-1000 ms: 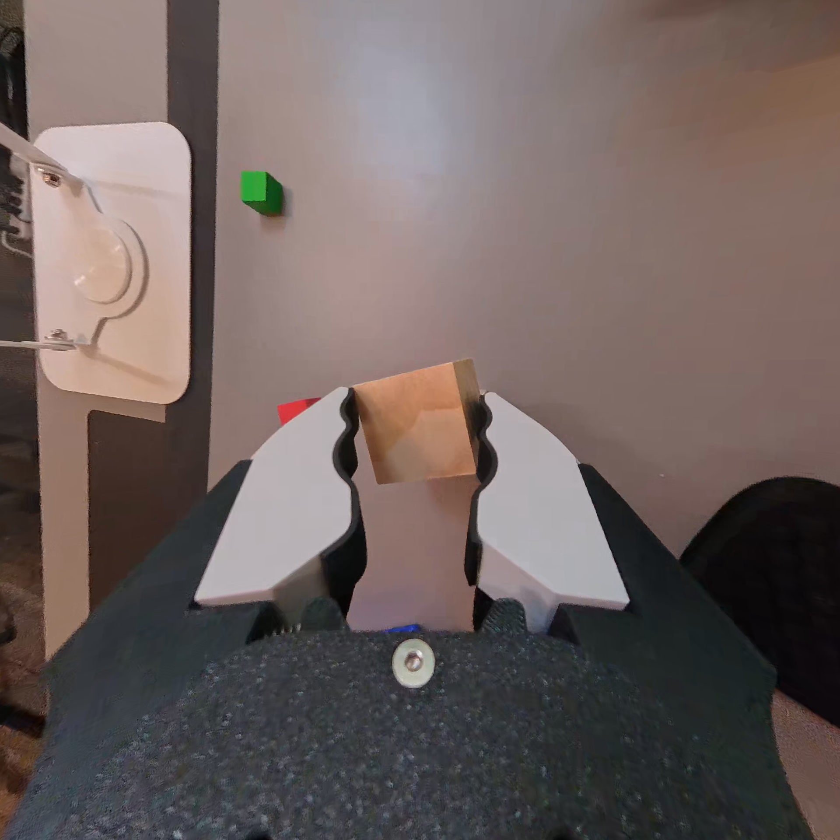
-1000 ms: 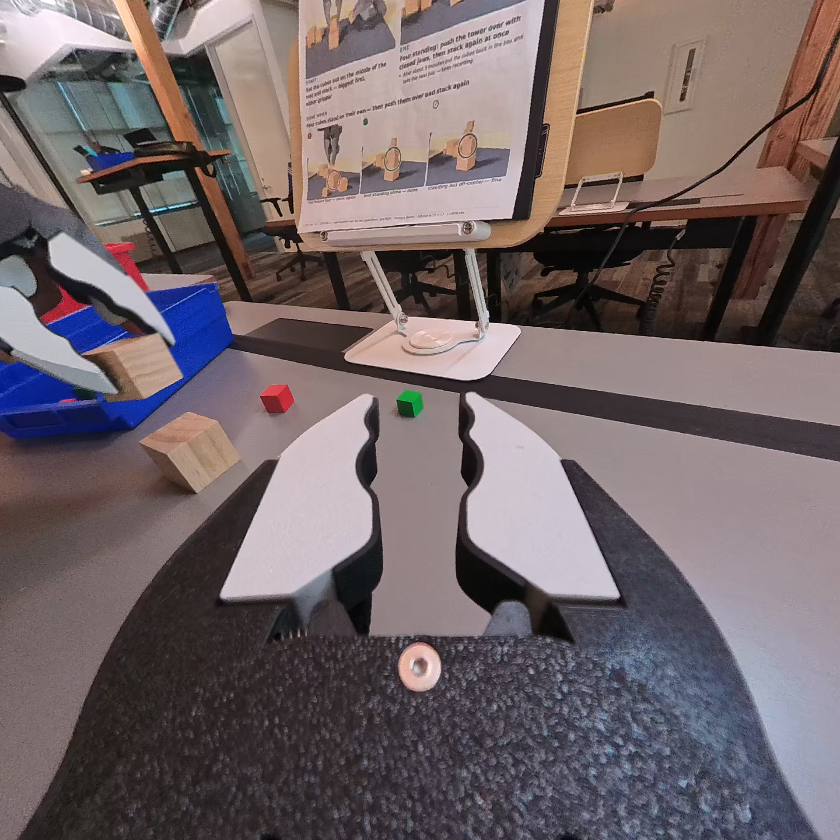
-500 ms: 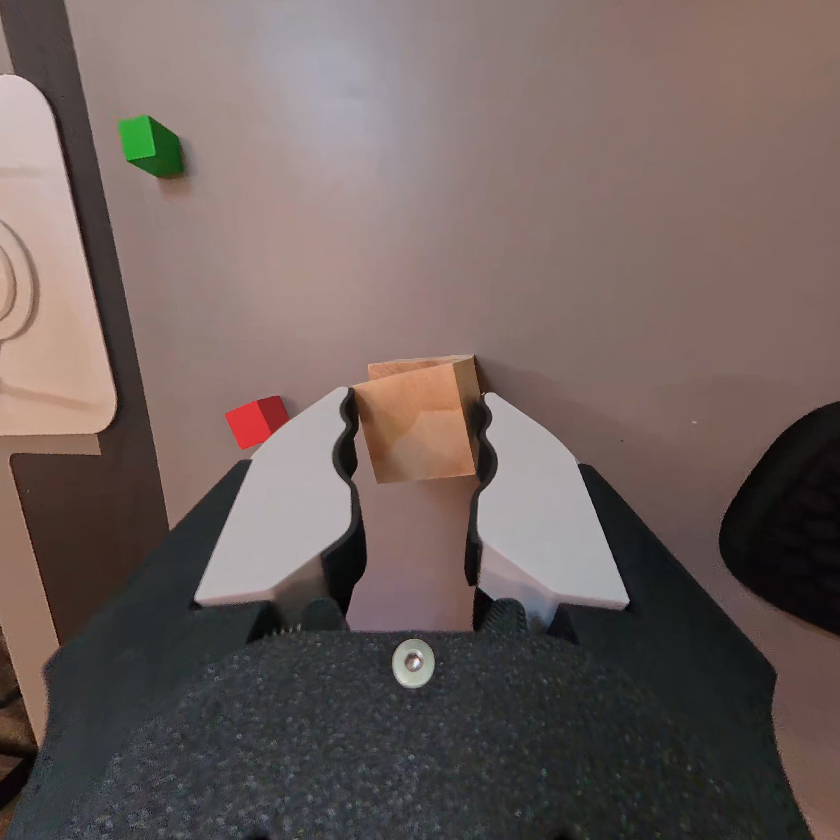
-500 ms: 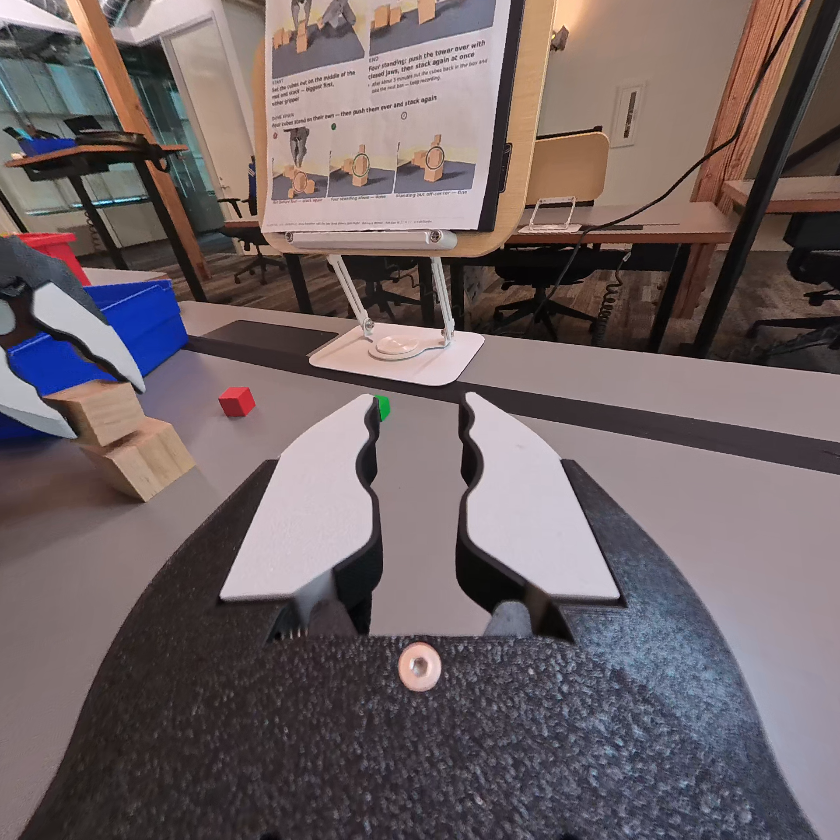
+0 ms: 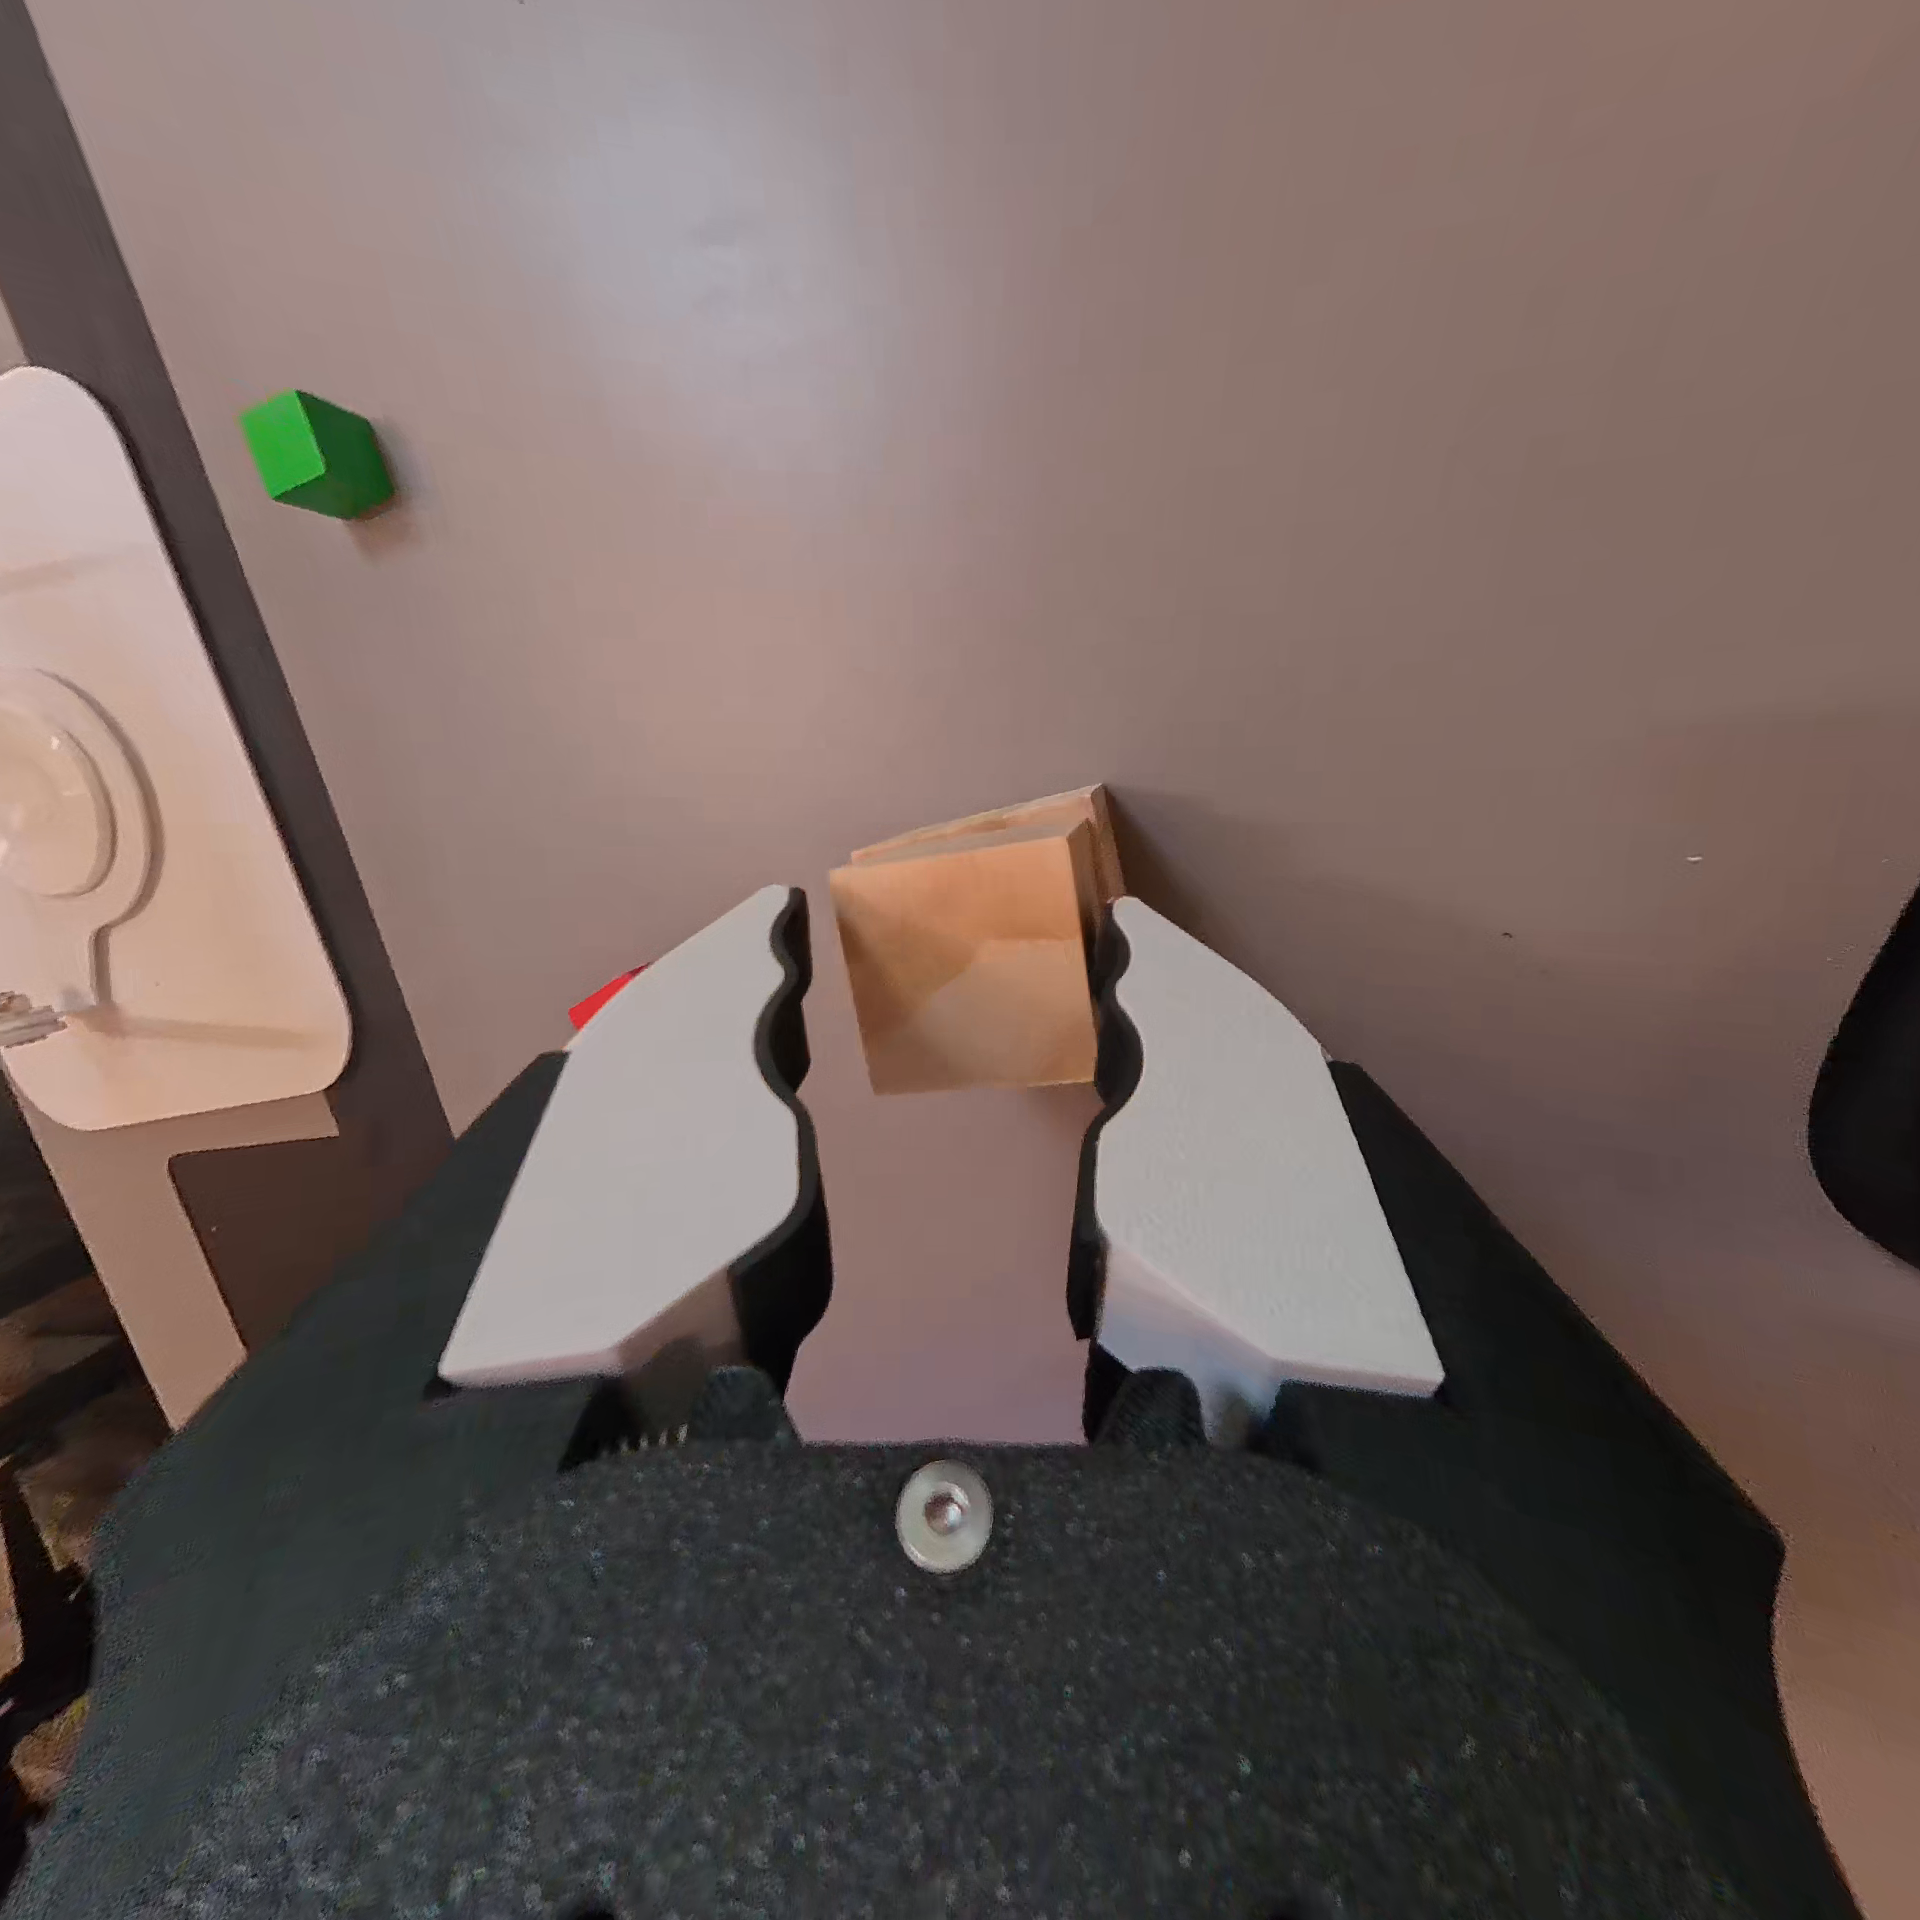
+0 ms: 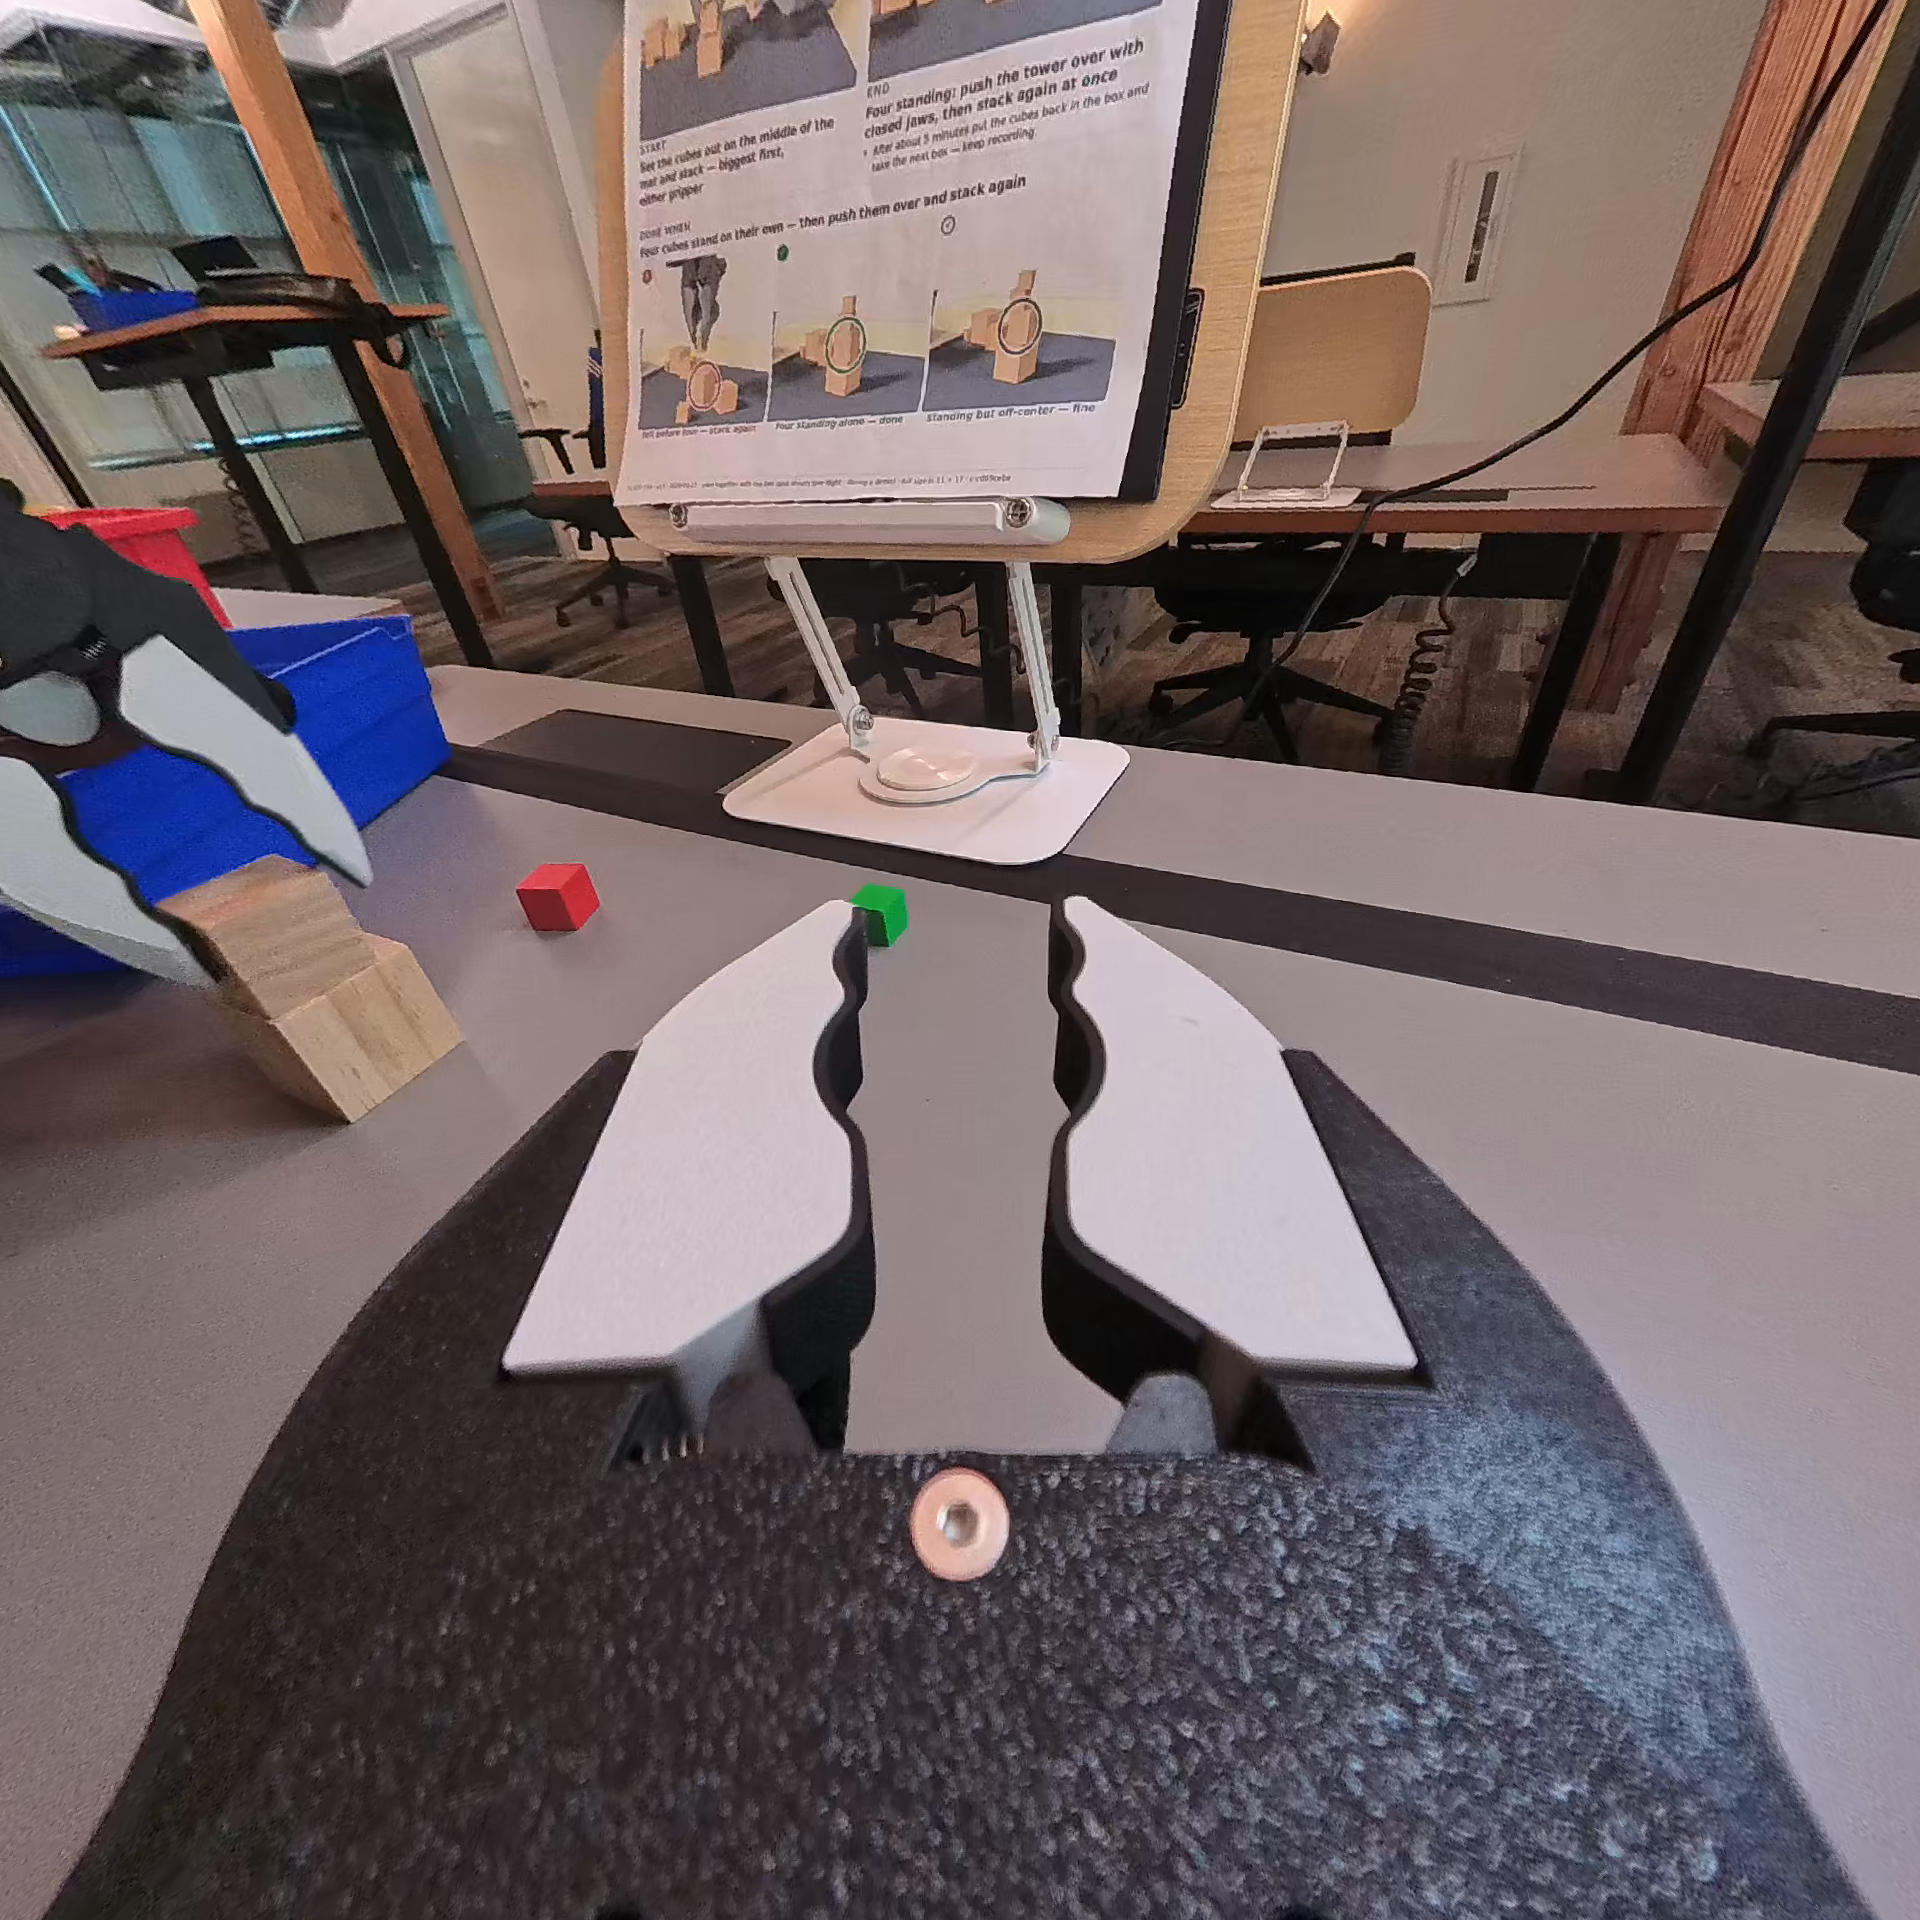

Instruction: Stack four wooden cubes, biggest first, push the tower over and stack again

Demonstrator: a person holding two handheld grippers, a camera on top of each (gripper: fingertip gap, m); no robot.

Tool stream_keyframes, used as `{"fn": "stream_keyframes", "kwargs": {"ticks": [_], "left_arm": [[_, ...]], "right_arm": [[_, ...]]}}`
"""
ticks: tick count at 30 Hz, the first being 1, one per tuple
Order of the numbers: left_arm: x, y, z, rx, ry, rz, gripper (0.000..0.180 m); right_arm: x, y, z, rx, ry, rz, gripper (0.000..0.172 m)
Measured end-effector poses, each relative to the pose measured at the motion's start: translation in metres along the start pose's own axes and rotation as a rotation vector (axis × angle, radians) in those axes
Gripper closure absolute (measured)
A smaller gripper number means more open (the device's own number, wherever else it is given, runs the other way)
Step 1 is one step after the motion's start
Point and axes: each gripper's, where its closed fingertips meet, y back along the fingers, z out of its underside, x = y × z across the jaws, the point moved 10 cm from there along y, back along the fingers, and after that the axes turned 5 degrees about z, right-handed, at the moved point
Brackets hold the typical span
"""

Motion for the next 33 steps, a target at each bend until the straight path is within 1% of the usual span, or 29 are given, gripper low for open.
{"fn": "stream_keyframes", "kwargs": {"ticks": [4,8,11,13,14,16,23,33], "left_arm": [[0.005,0.005,0.002,0.033,0.056,-0.051,0.123],[0.012,0.005,0.013,0.092,0.202,-0.054,0.113],[0.015,0.001,0.024,0.154,0.275,-0.061,0.114],[0.015,0.0,0.026,0.196,0.303,-0.062,0.121],[0.014,0.0,0.027,0.193,0.308,-0.075,0.128],[0.013,0.0,0.029,0.188,0.304,-0.083,0.133],[0.012,0.0,0.028,0.168,0.315,-0.076,0.134],[0.011,0.002,0.028,0.143,0.371,-0.082,0.134]], "right_arm": [[-0.001,0.0,0.0,-0.002,-0.001,-0.006,0.138],[-0.001,0.0,-0.001,-0.001,-0.006,-0.01,0.138],[-0.001,0.0,0.0,-0.006,-0.008,-0.016,0.138],[-0.002,-0.001,0.001,-0.011,-0.005,-0.019,0.138],[-0.002,-0.001,0.001,-0.013,-0.003,-0.018,0.138],[-0.002,-0.001,0.002,-0.016,-0.003,-0.017,0.138],[-0.001,-0.002,0.002,-0.018,-0.009,-0.018,0.139],[-0.002,-0.002,0.002,-0.018,-0.012,-0.02,0.139]]}}
